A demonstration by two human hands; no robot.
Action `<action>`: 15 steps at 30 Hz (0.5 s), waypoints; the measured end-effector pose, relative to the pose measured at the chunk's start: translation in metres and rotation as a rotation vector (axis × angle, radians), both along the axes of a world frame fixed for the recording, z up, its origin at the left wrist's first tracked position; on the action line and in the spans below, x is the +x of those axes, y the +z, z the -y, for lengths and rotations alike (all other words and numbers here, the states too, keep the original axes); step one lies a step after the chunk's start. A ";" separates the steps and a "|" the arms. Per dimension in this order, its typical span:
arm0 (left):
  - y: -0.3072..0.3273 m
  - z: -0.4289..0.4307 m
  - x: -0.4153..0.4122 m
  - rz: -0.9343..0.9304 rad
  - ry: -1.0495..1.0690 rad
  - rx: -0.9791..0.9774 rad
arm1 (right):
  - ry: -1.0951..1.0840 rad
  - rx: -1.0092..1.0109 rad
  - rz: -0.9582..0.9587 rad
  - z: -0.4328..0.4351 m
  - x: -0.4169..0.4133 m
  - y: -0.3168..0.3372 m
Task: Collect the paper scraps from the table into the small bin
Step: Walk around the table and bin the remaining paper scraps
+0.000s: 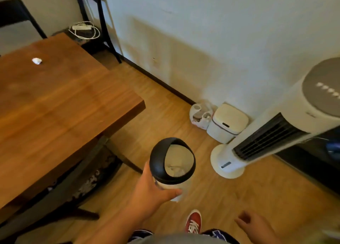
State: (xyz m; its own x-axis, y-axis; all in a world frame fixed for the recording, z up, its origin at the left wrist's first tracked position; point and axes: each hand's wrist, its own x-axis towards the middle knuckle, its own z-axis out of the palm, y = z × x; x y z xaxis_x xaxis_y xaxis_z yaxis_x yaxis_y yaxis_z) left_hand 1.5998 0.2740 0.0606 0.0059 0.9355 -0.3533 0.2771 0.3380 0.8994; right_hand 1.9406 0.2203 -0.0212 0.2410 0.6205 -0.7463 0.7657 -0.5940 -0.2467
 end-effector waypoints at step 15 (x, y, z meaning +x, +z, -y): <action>-0.021 -0.064 -0.002 -0.195 0.173 -0.069 | 0.089 0.060 -0.128 -0.172 0.009 -0.039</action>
State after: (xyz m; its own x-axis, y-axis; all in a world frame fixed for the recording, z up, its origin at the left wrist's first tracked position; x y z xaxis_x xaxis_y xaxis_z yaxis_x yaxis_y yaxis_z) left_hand 1.5975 0.3380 0.0400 -0.2268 0.8905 -0.3945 0.3759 0.4537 0.8080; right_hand 1.9493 0.3926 -0.0599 0.0885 0.6792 -0.7286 0.7748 -0.5066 -0.3782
